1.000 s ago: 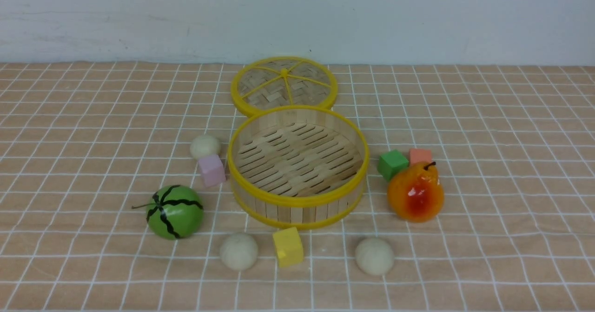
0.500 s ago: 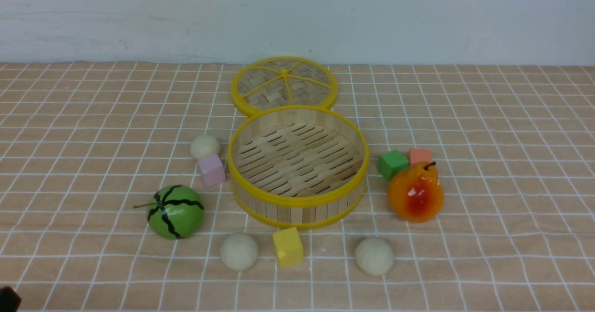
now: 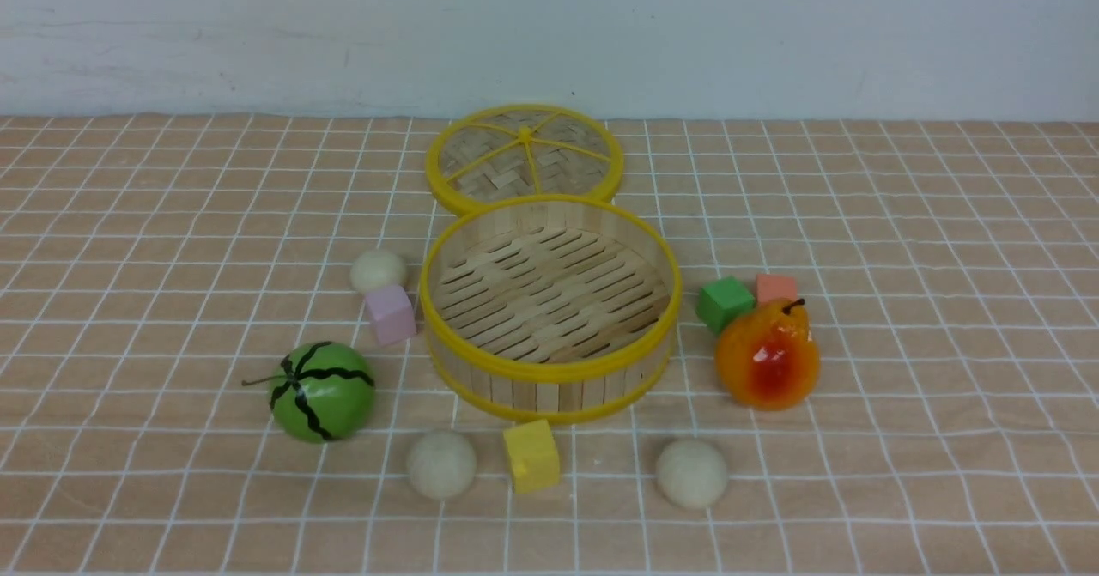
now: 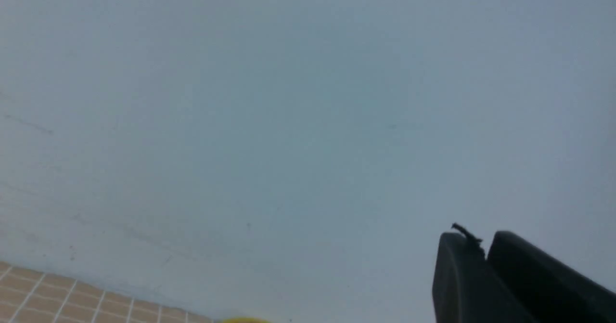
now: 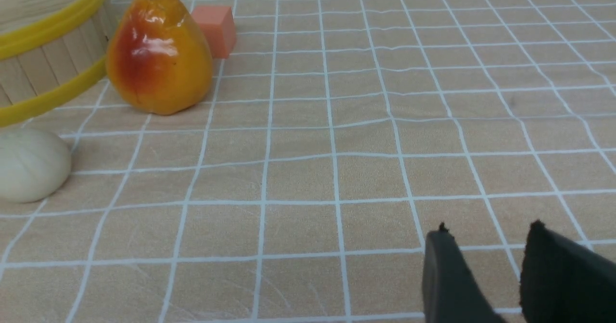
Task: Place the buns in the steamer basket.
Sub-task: Use the left arm to grab a steamed stuffed bun
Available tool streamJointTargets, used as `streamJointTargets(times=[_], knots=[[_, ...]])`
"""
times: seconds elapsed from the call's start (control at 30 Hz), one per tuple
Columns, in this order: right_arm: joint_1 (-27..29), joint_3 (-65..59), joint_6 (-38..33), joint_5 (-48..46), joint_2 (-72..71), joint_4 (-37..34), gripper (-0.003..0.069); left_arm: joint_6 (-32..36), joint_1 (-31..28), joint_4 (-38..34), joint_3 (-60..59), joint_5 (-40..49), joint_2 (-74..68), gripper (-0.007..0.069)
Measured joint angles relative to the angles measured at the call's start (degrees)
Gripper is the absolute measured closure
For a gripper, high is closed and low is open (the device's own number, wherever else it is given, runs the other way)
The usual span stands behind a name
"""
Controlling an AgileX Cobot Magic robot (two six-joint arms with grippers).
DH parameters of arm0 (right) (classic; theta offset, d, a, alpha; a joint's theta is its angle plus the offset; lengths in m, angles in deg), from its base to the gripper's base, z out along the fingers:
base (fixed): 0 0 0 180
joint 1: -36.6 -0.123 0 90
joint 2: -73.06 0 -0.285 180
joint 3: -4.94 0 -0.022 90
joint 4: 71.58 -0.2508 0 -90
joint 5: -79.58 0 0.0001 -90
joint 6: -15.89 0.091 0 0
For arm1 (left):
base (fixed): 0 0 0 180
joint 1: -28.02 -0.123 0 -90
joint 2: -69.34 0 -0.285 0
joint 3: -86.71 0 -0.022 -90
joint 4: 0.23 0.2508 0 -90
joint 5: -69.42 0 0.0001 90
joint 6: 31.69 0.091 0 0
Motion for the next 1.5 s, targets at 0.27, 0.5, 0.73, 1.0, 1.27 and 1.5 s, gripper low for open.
streamJointTargets(times=[0.27,0.5,0.73,1.0,1.27,1.5], knots=[[0.0,0.0,0.0,0.0,0.0,0.0,0.042,0.2,0.0,-3.9,17.12,24.37,-19.63,0.054],[0.0,0.0,0.0,0.0,0.0,0.0,0.042,0.21,0.0,-4.6,17.29,25.21,-33.99,0.0533],[0.0,0.0,0.06,0.0,0.0,0.0,0.042,0.21,0.0,-13.37,17.29,20.18,-46.26,0.0533],[0.0,0.0,0.17,0.0,0.0,0.0,0.042,2.06,1.36,-21.94,17.51,17.6,-59.72,0.0522],[0.0,0.0,0.17,0.0,0.0,0.0,0.042,20.43,10.72,-17.35,27.99,31.13,-68.16,0.0505],[0.0,0.0,0.22,0.0,0.0,0.0,0.042,20.26,15.6,-13.52,40.03,42.05,-79.39,0.0473]])
